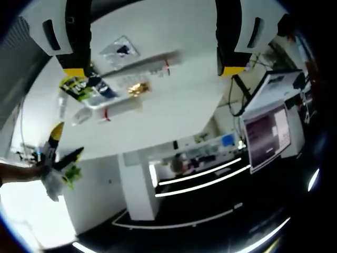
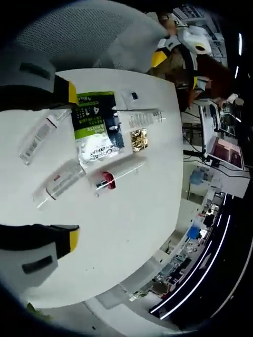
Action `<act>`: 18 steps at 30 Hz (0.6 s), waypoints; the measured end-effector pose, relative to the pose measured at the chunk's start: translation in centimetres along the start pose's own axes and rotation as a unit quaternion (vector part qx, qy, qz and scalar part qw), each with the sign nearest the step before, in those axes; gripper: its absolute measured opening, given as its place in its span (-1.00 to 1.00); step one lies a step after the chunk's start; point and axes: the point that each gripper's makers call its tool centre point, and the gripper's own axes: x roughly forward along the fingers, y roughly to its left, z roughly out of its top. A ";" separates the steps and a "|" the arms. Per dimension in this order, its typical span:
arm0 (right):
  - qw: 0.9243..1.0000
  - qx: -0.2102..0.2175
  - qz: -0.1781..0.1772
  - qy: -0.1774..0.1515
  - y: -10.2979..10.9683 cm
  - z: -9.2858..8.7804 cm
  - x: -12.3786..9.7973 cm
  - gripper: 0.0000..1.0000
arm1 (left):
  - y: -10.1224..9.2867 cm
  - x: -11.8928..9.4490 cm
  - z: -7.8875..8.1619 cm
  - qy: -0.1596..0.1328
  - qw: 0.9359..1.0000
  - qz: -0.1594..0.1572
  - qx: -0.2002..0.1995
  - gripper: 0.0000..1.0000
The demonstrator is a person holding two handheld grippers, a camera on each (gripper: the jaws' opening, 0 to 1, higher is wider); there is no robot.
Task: Arrange the skincare products in the storage area until every visible bottle or jar stands upright without overlapping.
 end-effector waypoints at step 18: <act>0.988 -0.092 0.078 0.096 -1.2 -0.9 6.3 0.48 | 0.0 0.1 -0.2 0.007 1.000 -0.003 0.001 0.94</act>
